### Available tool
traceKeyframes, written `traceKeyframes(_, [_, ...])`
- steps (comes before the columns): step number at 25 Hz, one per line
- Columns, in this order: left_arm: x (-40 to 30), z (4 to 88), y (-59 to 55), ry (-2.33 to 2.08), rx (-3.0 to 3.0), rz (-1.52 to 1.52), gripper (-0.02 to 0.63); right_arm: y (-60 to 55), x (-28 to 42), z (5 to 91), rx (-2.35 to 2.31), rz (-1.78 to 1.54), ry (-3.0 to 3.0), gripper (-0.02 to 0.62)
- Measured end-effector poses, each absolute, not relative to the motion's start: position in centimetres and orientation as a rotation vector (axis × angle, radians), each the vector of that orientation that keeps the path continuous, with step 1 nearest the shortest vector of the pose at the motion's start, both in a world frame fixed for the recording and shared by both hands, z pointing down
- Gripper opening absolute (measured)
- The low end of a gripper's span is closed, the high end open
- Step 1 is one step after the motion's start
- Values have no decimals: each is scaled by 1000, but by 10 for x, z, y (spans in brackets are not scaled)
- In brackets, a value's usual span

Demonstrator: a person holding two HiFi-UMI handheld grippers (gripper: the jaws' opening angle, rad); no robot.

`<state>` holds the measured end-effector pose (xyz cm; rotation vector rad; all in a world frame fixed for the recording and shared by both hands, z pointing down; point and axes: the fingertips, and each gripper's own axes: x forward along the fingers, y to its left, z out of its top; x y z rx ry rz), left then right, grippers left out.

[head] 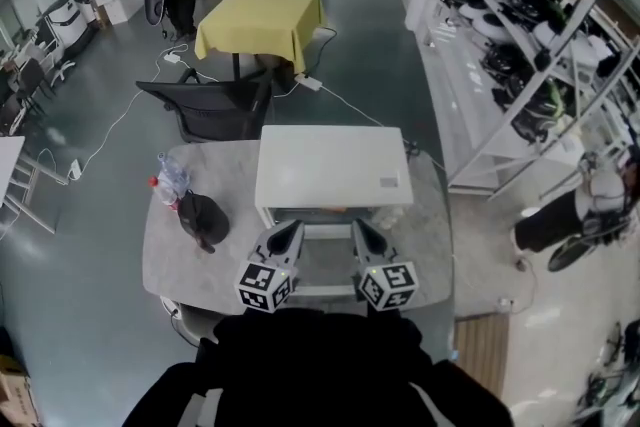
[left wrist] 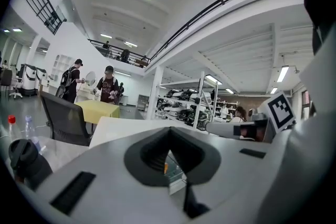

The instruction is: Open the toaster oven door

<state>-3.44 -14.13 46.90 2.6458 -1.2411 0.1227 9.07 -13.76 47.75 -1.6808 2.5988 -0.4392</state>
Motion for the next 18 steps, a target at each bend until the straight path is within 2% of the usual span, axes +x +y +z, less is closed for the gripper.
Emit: traceKeyframes(18, [-38, 457, -148, -1263, 2684, 47, 3, -146, 95, 471, -1696, -375, 2561, 3])
